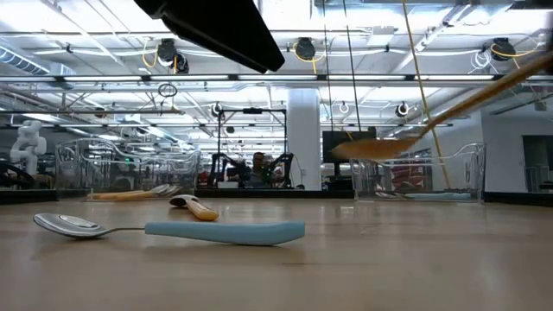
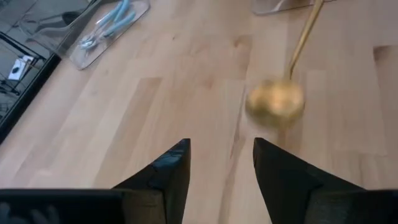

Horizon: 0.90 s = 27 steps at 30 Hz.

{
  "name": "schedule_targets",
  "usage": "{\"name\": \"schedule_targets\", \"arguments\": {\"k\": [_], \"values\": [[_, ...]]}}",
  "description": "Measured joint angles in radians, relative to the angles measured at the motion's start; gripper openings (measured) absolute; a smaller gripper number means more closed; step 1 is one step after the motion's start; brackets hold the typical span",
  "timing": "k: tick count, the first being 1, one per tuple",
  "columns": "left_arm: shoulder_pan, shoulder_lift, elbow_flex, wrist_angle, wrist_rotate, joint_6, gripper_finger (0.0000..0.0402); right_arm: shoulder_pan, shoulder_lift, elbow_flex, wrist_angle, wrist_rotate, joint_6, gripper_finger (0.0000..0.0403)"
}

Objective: Sort silverware by color (type)
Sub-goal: Put the gold spoon into the bottom transparent bin

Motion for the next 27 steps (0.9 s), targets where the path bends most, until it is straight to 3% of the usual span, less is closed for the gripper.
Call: {"name": "schedule_targets", "arguments": {"k": [5,12,19,27], "values": [[0.002,0.0,0.0,0.0,0.0,-0.026,0.0174,0.081,-0.059,0.013,-0.04,0.008,0.17,0.0021],[0.005,0.0,0.0,0.0,0.063,-0.055,0.0175,0.211,-0.067,0.148,-0.25,0.062,0.395,0.0021],[0.009,0.0,0.0,0.0,0.094,-0.076,0.0175,0.333,-0.068,0.27,-0.488,0.039,0.66,0.0021],[0.009,0.0,0.0,0.002,0.096,-0.098,0.0175,0.432,-0.084,0.318,-0.49,-0.026,0.773,0.0021]]}}
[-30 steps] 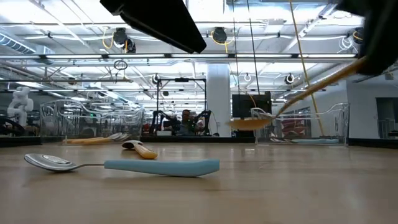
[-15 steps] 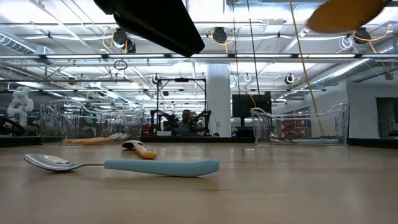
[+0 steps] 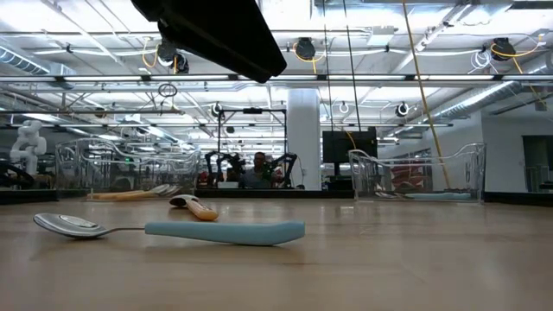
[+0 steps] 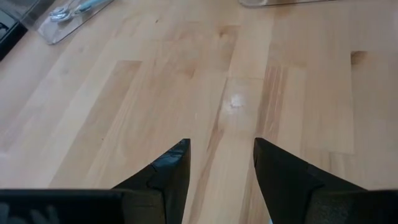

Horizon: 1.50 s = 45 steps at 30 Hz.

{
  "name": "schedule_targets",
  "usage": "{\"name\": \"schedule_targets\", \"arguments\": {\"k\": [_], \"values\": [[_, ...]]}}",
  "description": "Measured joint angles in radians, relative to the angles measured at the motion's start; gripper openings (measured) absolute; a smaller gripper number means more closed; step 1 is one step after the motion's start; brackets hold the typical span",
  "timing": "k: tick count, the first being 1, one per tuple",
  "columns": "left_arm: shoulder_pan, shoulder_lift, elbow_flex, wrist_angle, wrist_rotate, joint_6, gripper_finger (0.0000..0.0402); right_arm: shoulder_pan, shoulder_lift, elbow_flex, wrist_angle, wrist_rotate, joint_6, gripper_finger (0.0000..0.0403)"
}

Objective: Sort silverware by color (type)
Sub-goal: Put the gold spoon into the bottom transparent bin

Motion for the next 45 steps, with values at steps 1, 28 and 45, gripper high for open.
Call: {"name": "schedule_targets", "arguments": {"k": [1,28,45], "values": [[0.0,0.0,0.0,0.001,0.0,-0.004,0.0175,0.011,0.001,0.004,0.003,-0.001,0.02,0.0021],[0.0,-0.002,0.0,0.002,0.0,-0.031,0.0175,0.048,0.001,-0.241,0.001,-0.263,0.404,0.003],[0.0,-0.002,0.0,0.001,0.0,-0.033,0.0175,-0.012,0.004,-0.326,0.018,-0.303,0.428,0.0031]]}}
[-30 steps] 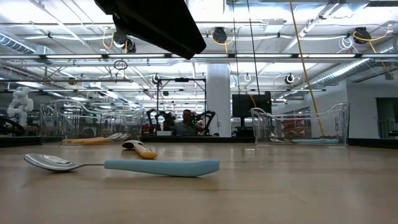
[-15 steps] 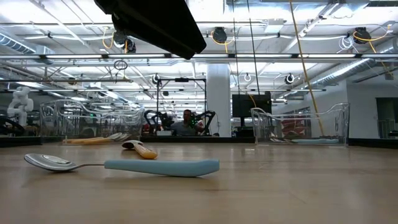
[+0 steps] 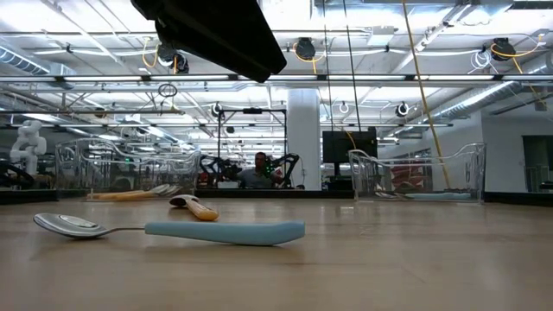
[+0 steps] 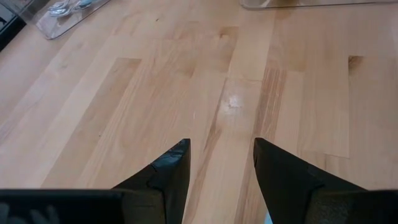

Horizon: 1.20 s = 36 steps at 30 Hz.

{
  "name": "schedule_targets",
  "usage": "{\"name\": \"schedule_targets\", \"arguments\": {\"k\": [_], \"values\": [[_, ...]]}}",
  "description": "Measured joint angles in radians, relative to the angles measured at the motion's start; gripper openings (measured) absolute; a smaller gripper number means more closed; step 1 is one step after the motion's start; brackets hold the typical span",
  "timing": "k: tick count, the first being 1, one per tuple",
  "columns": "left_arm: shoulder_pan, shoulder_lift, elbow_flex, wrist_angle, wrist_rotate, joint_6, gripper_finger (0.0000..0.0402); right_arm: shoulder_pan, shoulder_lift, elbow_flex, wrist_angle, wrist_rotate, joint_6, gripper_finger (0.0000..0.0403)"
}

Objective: Sort silverware by color (type)
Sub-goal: Put the gold spoon into the bottom transparent bin, then put the blue spoon into the top right transparent bin

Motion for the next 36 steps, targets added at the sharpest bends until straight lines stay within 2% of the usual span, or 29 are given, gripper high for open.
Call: {"name": "schedule_targets", "arguments": {"k": [12,16,21,27,30,33,36], "values": [[-0.002,0.0,0.0,-0.002,0.0,-0.002,0.0175,0.0,0.032,-0.001,0.026,-0.013,-0.001,0.0033],[-0.002,0.0,0.0,-0.002,0.0,-0.014,0.0175,0.0,0.059,-0.001,0.037,-0.058,-0.021,0.0038],[-0.002,0.0,0.0,-0.002,0.0,-0.017,0.0175,0.0,0.074,-0.001,0.051,-0.062,-0.048,0.0063],[-0.002,0.0,0.0,-0.002,0.0,-0.019,0.0175,0.0,0.076,0.001,0.05,-0.055,-0.078,0.0115],[-0.002,0.0,0.0,-0.004,0.0,-0.004,0.0175,0.002,0.076,0.024,0.04,0.037,-0.092,0.0134],[-0.002,0.0,0.0,-0.006,0.0,0.048,0.0175,0.002,0.076,0.057,0.027,0.174,-0.103,0.0141],[-0.003,0.0,0.0,-0.02,0.0,0.068,0.0175,0.002,0.076,0.093,0.029,0.318,-0.18,0.0139]]}}
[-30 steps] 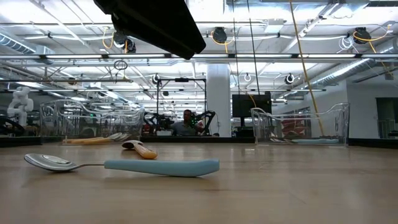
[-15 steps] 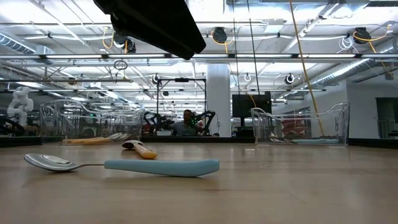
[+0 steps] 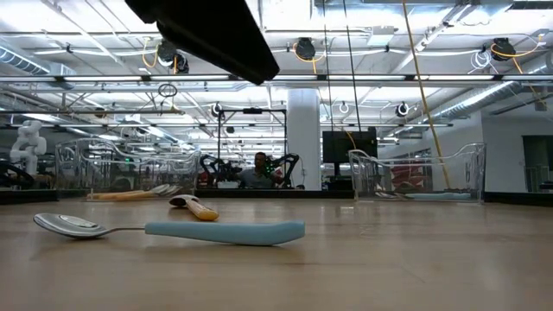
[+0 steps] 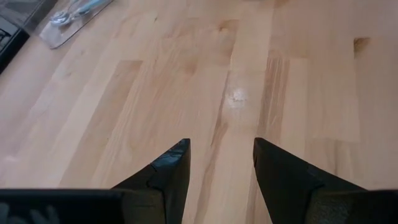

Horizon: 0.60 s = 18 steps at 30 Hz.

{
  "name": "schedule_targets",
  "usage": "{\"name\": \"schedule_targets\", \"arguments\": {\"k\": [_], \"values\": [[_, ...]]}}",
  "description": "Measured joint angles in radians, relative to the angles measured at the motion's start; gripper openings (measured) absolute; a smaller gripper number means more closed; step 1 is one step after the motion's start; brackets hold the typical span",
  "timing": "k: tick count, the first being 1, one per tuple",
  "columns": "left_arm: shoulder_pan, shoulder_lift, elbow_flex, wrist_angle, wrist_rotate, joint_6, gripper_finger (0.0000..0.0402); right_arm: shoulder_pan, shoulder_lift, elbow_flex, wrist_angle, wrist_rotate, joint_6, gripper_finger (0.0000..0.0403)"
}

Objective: Sort silverware by color (type)
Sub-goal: Put the blue spoon into the top right transparent bin

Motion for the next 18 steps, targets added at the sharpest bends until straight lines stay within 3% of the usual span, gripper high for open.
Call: {"name": "schedule_targets", "arguments": {"k": [8,11,18], "values": [[0.001,0.0,0.0,-0.103,0.0,0.004,0.0175,-0.022,0.0,0.0,0.216,0.468,-0.353,0.0137],[-0.006,0.0,0.0,-0.14,-0.001,-0.025,0.0175,-0.044,0.0,-0.021,0.355,0.539,-0.547,0.0137],[-0.057,0.0,0.0,-0.143,0.024,-0.048,0.0175,-0.134,0.0,-0.054,0.572,0.561,-0.876,0.0137]]}}
